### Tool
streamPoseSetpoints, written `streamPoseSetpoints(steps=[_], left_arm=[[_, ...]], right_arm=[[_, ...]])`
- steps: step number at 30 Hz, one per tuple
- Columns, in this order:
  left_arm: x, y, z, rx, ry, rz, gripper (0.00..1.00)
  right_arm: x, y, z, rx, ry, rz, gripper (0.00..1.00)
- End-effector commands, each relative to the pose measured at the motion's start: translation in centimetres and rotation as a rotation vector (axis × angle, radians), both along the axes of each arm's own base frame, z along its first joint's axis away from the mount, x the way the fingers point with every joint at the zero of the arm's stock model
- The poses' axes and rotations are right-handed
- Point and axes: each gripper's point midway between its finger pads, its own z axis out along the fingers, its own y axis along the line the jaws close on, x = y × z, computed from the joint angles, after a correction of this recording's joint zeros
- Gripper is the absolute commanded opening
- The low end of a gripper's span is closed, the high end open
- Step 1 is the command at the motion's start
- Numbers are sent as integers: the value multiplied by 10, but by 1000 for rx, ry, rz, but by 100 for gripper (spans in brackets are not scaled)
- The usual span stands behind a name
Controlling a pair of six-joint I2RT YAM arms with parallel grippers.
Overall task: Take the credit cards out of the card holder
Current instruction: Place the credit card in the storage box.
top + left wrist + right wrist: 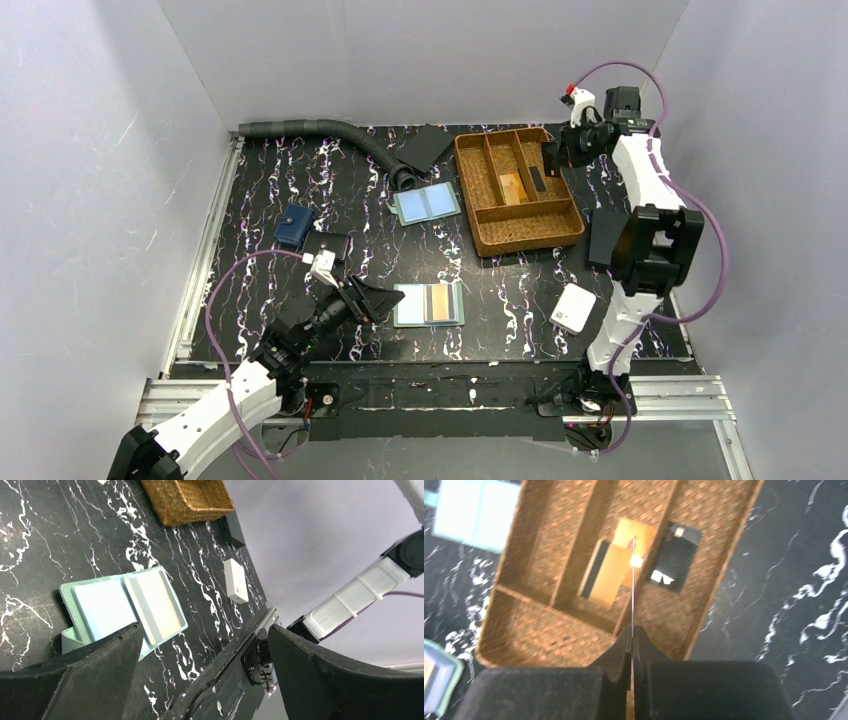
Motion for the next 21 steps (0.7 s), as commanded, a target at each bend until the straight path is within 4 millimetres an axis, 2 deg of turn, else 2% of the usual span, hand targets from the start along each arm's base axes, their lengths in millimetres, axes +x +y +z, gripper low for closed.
streamPoseSetpoints(steps=[1,4,7,9,21], left_arm=[[1,-4,9,17,-20,-29,95],[0,-5,6,24,-13,-36,95],[0,-3,3,26,-13,-25,95],[1,-2,2,29,-13,-18,95],[3,-3,1,48,-8,-22,96]], right_arm=[[39,-16,1,-93,-35,-56,1],[57,-21,-9,-109,-17,-73,1],[66,-19,-23,-106,24,-62,1],[69,-17,-36,-104,58,-52,1],[74,-1,-77,-134,128,-27,3]])
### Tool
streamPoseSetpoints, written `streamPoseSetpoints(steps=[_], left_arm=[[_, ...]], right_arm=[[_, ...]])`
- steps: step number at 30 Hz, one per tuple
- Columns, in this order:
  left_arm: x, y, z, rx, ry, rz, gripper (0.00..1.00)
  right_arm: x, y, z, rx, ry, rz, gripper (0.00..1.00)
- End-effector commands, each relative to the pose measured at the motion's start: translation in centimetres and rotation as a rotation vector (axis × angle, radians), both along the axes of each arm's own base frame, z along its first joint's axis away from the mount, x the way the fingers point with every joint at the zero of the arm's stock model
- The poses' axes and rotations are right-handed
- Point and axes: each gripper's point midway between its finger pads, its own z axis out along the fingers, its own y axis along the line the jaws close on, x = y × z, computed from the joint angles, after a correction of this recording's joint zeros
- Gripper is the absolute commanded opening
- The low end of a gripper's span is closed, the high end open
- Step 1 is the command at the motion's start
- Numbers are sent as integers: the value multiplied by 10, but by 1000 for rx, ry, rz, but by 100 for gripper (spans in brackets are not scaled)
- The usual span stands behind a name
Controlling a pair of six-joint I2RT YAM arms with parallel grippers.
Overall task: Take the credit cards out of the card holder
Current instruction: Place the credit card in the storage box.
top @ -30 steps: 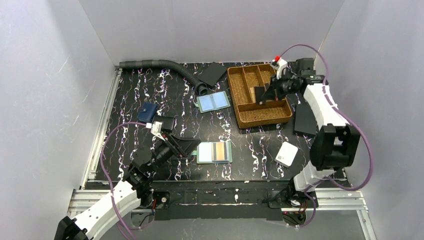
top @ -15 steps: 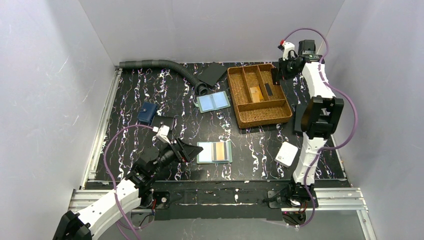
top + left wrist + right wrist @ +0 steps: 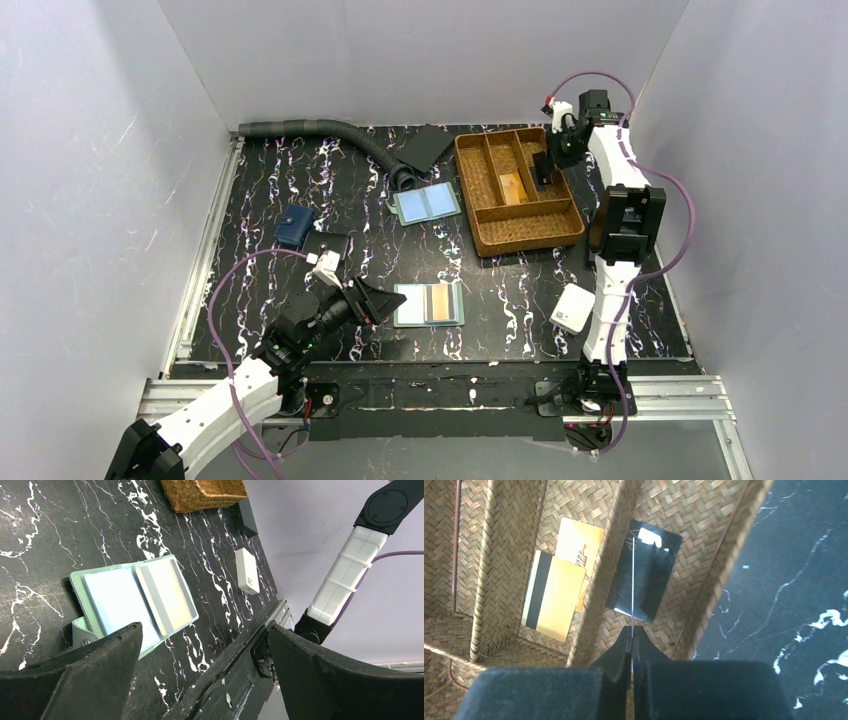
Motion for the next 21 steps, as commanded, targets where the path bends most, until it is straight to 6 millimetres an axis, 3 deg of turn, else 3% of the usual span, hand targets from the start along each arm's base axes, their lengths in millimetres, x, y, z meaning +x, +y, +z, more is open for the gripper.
streamPoseSetpoints(steps=[1,12,21], left_arm=[[4,-1,17,-8,-45,0,96],[4,-1,22,-22,-52,1,96],[4,-2,28,-34,-57,1,96]], right_arm=[[6,9,4,-13,-12,10,4],[13,4,-13,-27,23,-26,10],[27,-12,3,-114,-49,-89,32]])
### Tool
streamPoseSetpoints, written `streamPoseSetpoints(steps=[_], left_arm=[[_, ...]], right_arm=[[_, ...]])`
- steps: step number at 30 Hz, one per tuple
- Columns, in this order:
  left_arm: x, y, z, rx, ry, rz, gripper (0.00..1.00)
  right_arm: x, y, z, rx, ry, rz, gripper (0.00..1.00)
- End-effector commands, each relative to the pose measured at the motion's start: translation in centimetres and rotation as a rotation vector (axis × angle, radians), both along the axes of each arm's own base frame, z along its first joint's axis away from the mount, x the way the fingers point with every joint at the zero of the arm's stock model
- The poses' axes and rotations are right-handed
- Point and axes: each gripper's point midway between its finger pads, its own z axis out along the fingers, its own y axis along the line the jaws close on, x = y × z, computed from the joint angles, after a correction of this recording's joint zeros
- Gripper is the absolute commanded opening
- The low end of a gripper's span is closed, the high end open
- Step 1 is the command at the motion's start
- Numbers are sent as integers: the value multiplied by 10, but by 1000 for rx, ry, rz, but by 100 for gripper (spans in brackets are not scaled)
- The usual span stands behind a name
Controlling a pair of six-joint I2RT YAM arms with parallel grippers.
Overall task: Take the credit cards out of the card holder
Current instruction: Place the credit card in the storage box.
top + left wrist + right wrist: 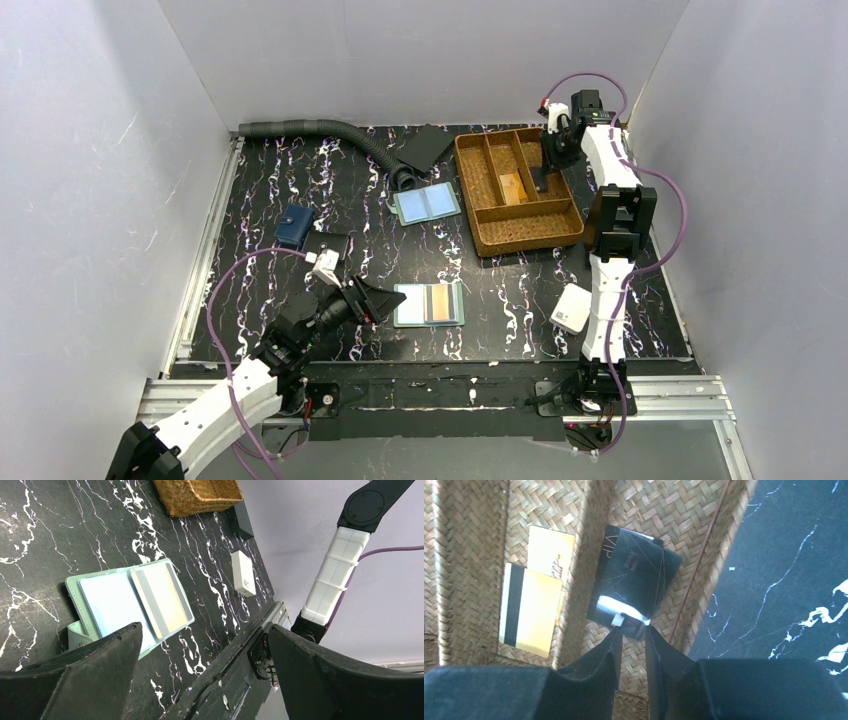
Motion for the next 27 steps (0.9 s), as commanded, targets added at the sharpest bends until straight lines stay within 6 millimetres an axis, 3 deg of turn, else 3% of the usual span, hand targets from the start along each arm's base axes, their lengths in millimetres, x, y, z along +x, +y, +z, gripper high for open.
streamPoseSetpoints(steps=[1,7,12,14,22,27], left_arm=[[4,-2,24,-31,-53,0,96],[3,-2,28,-46,-50,-2,97],[3,-4,24,-73,11,7,98],[3,-4,18,-89,66,18,98],[-6,-18,17,-64,110,-86,98],[-6,-27,8,-25,176,-138,98]], right_arm=[[18,-12,26,-60,-93,-47,33],[20,-22,56,-110,-164,-74,35],[5,-14,80,-77,-193,-35,39],[-10,-5,96,-40,-215,5,41],[-93,38,123,167,-260,180,47],[-161,74,121,362,-228,332,47]])
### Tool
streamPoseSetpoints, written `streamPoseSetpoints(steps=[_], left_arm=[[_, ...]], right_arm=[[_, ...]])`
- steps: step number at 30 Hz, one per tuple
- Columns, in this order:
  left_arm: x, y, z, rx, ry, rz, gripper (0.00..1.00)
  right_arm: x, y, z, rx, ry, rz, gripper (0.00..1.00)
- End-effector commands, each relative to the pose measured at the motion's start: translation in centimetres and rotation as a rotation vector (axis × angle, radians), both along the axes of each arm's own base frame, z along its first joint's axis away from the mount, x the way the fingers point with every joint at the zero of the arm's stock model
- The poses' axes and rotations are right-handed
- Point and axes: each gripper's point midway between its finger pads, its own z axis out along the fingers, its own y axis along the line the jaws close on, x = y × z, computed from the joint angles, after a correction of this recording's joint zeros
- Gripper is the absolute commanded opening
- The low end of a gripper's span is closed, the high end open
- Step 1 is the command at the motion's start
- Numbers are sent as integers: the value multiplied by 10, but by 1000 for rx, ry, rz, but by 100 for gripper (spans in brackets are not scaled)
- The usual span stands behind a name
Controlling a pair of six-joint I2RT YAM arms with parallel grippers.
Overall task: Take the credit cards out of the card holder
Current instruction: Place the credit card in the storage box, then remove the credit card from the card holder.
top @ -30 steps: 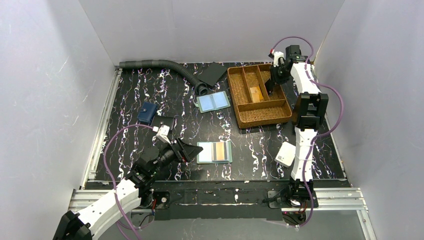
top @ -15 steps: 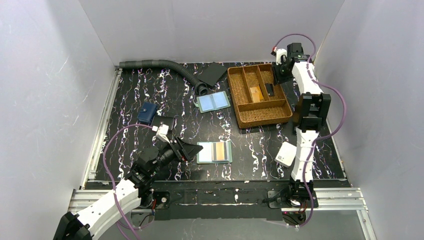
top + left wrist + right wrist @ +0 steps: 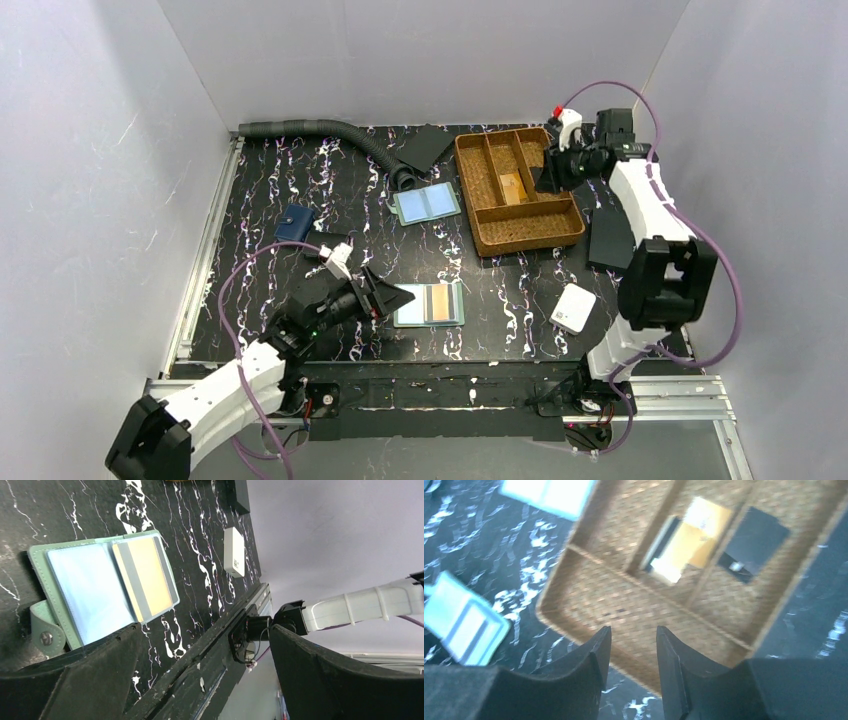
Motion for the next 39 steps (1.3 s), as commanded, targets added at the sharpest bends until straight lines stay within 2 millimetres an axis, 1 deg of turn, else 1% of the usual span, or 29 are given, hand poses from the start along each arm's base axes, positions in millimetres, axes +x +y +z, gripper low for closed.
streamPoseSetpoints(steps=[1,2,3,4,7,10,12,14,15,17,21,23,26,29,34,39], left_arm=[[-1,-13,10,5,18,-82,98],[-1,-16,12,9,27,-102,98],[-1,-19,11,18,42,-115,98],[-1,-20,8,31,58,-123,98],[1,-23,1,92,89,-135,98],[2,-24,-4,184,89,-138,98],[3,-24,-8,243,84,-139,98],[3,-22,-14,303,98,-136,98],[7,-19,-17,349,93,-123,98],[12,-18,-16,386,81,-111,98],[18,-19,-12,391,69,-92,98],[17,-18,-14,403,87,-89,98],[18,-20,-13,394,98,-87,98],[17,-25,-17,385,137,-103,98],[16,-34,-18,369,192,-121,98],[16,-25,-21,448,244,-93,98]], right_arm=[[-51,42,12,208,-31,214,47],[-64,47,9,242,-15,243,47],[-77,51,10,270,-12,266,47],[-88,55,6,301,6,287,47],[-115,64,-1,370,37,334,47],[-128,68,-7,407,40,339,47],[-133,70,-9,432,31,337,47],[-138,71,-12,445,14,335,48],[-141,71,-14,447,7,334,48],[-143,70,-12,450,-23,328,49],[-144,65,-6,465,-71,323,50],[-143,64,-6,467,-73,318,51],[-142,63,-6,472,-66,319,50],[-141,63,-6,470,-61,317,50],[-141,62,-3,467,-63,317,50],[-141,62,0,467,-68,312,50]])
